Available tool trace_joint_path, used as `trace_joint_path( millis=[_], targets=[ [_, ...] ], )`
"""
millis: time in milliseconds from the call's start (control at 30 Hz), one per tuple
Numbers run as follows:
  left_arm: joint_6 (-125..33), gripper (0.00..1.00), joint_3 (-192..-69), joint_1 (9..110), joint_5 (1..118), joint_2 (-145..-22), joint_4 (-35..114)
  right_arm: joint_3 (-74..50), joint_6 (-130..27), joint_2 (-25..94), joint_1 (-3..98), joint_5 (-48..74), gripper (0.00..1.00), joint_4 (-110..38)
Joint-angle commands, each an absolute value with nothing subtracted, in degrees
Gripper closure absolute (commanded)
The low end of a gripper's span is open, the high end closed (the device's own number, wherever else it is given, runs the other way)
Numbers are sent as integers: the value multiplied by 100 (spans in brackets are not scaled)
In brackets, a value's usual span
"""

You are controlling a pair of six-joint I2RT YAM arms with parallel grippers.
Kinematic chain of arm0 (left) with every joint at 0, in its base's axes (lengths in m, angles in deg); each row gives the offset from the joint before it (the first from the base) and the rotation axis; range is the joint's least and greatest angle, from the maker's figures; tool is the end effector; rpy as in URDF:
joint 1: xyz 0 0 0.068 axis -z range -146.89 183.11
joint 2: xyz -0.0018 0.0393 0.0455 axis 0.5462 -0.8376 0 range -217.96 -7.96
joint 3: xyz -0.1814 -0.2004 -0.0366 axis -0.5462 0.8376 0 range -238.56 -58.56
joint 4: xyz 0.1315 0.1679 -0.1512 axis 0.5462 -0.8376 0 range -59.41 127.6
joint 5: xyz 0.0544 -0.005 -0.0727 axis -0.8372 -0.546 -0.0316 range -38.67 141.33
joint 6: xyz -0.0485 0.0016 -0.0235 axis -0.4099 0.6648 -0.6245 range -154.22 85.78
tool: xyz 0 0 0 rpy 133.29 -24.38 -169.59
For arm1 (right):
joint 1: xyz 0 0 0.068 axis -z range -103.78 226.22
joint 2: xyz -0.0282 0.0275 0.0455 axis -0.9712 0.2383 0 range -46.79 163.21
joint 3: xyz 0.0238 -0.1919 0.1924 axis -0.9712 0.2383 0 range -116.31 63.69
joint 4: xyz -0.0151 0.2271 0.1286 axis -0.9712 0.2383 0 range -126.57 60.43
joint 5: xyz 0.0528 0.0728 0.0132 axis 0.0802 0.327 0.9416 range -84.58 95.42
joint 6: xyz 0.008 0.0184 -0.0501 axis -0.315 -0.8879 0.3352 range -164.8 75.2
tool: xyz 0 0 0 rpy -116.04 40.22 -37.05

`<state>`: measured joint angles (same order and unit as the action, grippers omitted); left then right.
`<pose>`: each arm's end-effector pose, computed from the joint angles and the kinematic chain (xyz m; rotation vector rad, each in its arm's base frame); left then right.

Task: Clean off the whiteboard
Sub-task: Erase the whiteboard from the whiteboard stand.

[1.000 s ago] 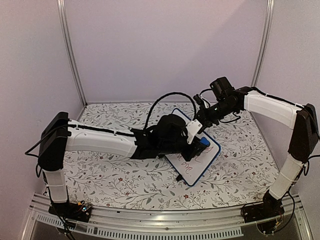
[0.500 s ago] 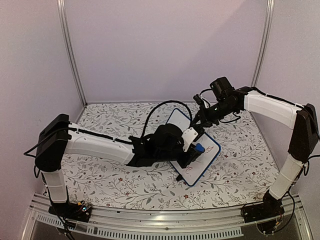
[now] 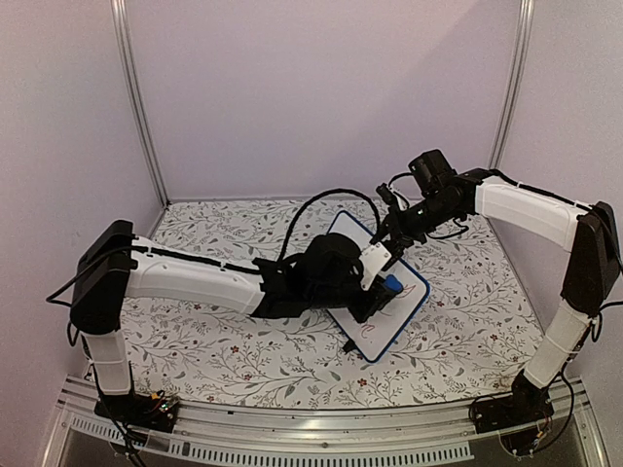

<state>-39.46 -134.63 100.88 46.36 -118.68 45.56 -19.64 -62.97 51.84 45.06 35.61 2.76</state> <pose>0.1719 -0.4124 0.2214 1.0463 1.8317 -0.7001 0.3094 0.2079 0.2822 -0.5209 2.5816 0.9922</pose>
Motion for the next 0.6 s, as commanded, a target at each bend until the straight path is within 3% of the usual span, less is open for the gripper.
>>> trace_joint_path(
  millis=[0,567],
  targets=[
    [-3769,100,-13856,10132,4731,-12124,4586,-1833,-6464,5364,4291,3683,100,353],
    [-3954,100,-13056,10176,4687,-11923,4548,-1761,-6482,5318,4291,3688,100,298]
  ],
)
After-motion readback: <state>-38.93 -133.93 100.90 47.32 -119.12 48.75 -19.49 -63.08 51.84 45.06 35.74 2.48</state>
